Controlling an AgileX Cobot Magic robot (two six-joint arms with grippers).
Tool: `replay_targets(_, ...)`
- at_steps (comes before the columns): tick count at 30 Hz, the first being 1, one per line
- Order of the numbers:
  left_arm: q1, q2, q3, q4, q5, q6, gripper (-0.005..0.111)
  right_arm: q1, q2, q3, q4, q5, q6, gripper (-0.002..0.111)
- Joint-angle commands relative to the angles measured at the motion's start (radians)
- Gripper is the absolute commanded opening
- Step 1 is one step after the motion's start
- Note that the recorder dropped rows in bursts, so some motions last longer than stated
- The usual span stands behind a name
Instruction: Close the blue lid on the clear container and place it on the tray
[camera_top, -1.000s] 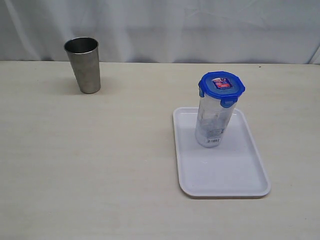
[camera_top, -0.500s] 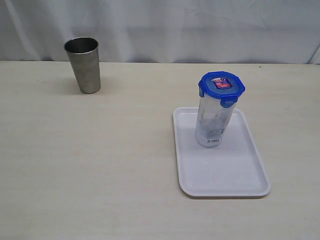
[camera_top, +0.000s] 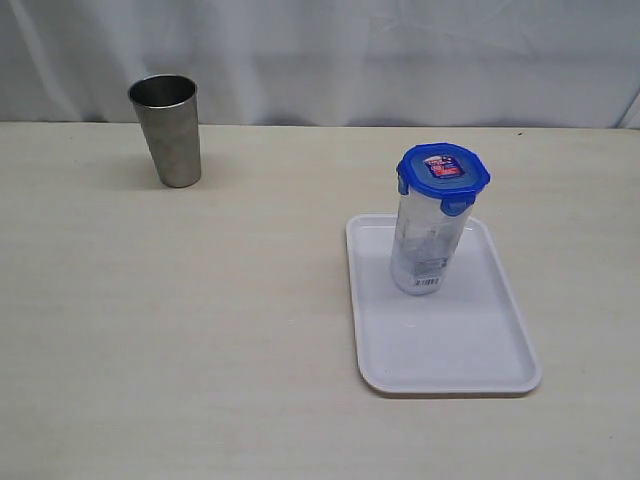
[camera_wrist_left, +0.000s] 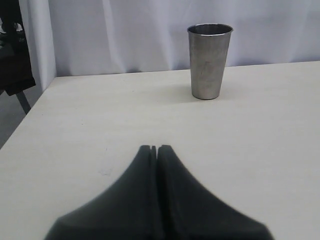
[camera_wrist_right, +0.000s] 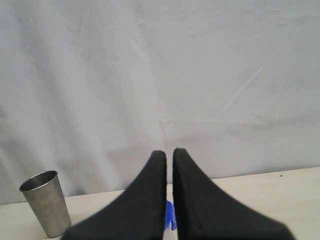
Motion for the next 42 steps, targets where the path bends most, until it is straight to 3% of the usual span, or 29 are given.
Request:
replay_targets(1,0.002,-0.002,0.003,0.005,-0.004,-0.008,0.0,-0.002,-0.003,0.003,-0.003,-0.004,0.001,0.005)
replay_targets(12,0.002,-0.002,0.003,0.003,-0.004,-0.008,0.0,-0.005,-0.256,0.269,-0.111,-0.056,0.001,0.005)
replay_targets(16,0.002,-0.002,0.003,0.003,-0.004,-0.008,0.0,-0.007,-0.341,0.269,-0.122,-0.024,-0.044,0.005)
replay_targets(27,0.002,-0.002,0.003,0.001,-0.004,-0.008,0.0,-0.017,-0.535,0.269,-0.403,0.035,0.006,0.005)
replay_targets(36,0.002,-0.002,0.003,-0.001,-0.004,-0.008,0.0,-0.191,-0.535,0.269,-0.547,0.07,0.237,0.005)
replay_targets(42,0.002,-0.002,0.003,-0.001,-0.004,-0.008,0.0,-0.269,-0.535,0.269,-0.643,0.163,0.239,0.005)
